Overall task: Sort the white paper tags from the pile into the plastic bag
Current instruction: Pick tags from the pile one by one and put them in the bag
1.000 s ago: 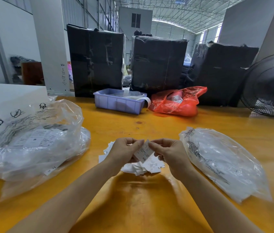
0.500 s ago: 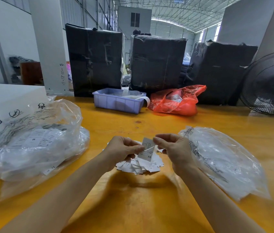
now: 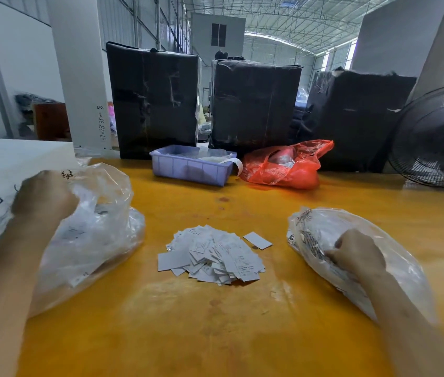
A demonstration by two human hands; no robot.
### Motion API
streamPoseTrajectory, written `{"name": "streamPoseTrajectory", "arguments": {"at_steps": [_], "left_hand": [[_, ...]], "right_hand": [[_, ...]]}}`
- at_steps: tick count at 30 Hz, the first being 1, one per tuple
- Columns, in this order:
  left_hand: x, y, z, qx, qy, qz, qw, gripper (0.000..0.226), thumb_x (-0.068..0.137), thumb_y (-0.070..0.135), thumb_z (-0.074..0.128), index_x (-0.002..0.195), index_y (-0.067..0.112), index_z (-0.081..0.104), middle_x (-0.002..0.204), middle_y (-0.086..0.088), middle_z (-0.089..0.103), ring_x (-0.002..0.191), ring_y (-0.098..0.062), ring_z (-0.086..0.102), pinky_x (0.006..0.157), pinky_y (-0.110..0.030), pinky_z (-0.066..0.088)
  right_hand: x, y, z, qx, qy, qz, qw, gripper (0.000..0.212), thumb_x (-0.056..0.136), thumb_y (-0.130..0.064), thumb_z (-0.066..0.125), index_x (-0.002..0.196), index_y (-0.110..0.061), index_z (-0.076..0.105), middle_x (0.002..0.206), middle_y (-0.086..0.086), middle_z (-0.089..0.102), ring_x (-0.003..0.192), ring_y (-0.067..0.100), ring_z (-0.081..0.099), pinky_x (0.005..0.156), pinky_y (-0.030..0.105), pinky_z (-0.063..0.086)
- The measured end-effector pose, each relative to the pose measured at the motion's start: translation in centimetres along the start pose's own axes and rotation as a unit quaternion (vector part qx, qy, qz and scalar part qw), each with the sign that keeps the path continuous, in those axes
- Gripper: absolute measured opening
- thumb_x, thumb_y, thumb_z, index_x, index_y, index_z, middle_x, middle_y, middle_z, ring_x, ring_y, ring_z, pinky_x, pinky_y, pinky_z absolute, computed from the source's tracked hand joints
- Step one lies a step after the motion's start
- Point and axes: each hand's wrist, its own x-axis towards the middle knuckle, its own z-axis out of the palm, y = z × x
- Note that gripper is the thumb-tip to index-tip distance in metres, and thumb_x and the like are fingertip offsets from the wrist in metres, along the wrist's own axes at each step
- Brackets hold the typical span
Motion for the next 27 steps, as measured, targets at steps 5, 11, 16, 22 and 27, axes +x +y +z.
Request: {"name": "streamPoseTrajectory", "arguments": {"at_steps": [5,11,16,22,27], "left_hand": [[1.8,-3.2,2.9,0.073,-0.082,-0.064,0.992,0.026,0.072,-0.003,0.069,0.092,-0.018,0.059,0.097,-0.036,0.060,0.094,-0.047,0.059,0.081,-0.053,0.052],[3.5,-2.5,3.8,-0.006,-0.064,-0.047,0.997,0.030,0.075,-0.013,0.067,0.094,-0.029,0.050,0.104,-0.046,0.054,0.100,-0.058,0.053,0.084,-0.058,0.046],[-0.6,1.5,0.6,0.015,0.006,-0.012,1.000,0.041,0.070,0.012,0.081,0.088,-0.012,0.053,0.089,-0.033,0.060,0.085,-0.048,0.057,0.075,-0.051,0.052],[-5.4,6.1,-1.2,0.004,0.071,0.111,0.991,0.034,0.084,0.016,0.066,0.113,-0.001,0.061,0.106,-0.029,0.061,0.098,-0.047,0.055,0.076,-0.050,0.047],[-9.2,9.7,-0.5,-0.129,0.118,0.282,0.943,0.018,0.087,0.007,0.063,0.102,0.000,0.069,0.097,-0.023,0.068,0.086,-0.039,0.062,0.072,-0.046,0.051]], "right_hand": [[0.4,0.2,0.4,0.027,0.038,0.013,0.999,0.014,0.081,-0.020,0.073,0.085,-0.007,0.073,0.091,0.013,0.070,0.084,0.028,0.059,0.063,0.030,0.045],[0.4,0.3,0.7,0.014,0.021,0.016,1.000,0.018,0.084,-0.024,0.069,0.082,-0.006,0.071,0.083,0.013,0.067,0.089,0.033,0.061,0.070,0.034,0.050],[0.4,0.3,1.1,-0.028,0.050,0.033,0.998,0.028,0.088,-0.032,0.063,0.095,-0.005,0.061,0.103,0.011,0.063,0.106,0.033,0.052,0.073,0.033,0.043],[0.1,0.4,1.3,-0.059,0.092,0.013,0.994,0.017,0.087,0.000,0.050,0.092,-0.004,0.066,0.091,0.013,0.066,0.089,0.031,0.059,0.076,0.038,0.051],[0.0,0.0,0.7,0.056,0.122,0.005,0.991,0.015,0.077,-0.017,0.076,0.068,-0.015,0.064,0.083,0.008,0.069,0.081,0.028,0.061,0.066,0.034,0.048]]}}
